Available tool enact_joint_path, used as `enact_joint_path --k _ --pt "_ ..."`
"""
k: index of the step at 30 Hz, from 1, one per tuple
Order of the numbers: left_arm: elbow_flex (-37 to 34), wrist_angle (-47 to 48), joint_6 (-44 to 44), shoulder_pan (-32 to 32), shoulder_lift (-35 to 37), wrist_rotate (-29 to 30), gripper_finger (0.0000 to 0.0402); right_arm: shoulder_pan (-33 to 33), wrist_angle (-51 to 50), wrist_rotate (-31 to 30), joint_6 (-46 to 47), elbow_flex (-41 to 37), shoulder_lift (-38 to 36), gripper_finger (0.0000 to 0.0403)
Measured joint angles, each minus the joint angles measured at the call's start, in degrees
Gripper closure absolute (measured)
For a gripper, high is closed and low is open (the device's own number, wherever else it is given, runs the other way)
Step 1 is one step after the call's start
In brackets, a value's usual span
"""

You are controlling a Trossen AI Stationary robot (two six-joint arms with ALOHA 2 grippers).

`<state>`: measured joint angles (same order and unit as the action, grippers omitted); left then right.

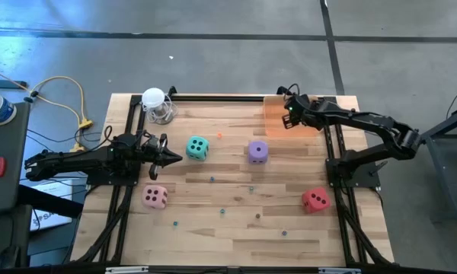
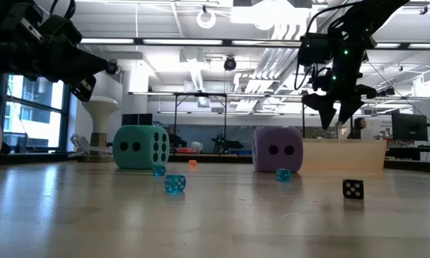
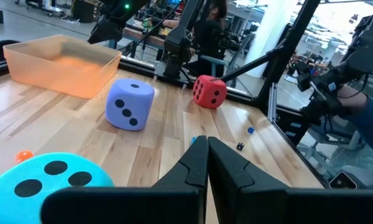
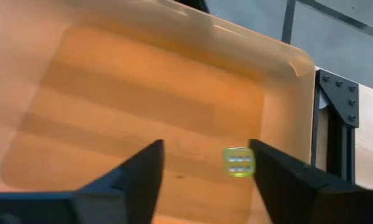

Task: Pick & Place Dice
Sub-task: Put the small light green die into the orange bin

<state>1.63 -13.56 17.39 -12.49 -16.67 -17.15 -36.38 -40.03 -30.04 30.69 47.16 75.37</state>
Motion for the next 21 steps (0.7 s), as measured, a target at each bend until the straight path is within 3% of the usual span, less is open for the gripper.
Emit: enact_joint_path --k 4,8,17,21 --pt "0.0 0.6 0.0 0.0 0.0 0.0 0.0399 0.0 0.1 0.2 0.0 0.0 0.0 0.0110" --pt "0.0 1.5 0.0 0.0 0.0 0.0 0.0399 0.0 0.2 0.2 0.8 0.0 0.0 0.0084" --pt "0.0 1.7 0.0 0.0 0.0 0.0 0.0399 0.0 0.5 0.8 1.1 0.0 0.0 0.0077" --pt "0.0 1.7 0.0 0.0 0.0 0.0 0.0399 0.0 0.9 5.2 4.7 -0.5 0.0 0.0078"
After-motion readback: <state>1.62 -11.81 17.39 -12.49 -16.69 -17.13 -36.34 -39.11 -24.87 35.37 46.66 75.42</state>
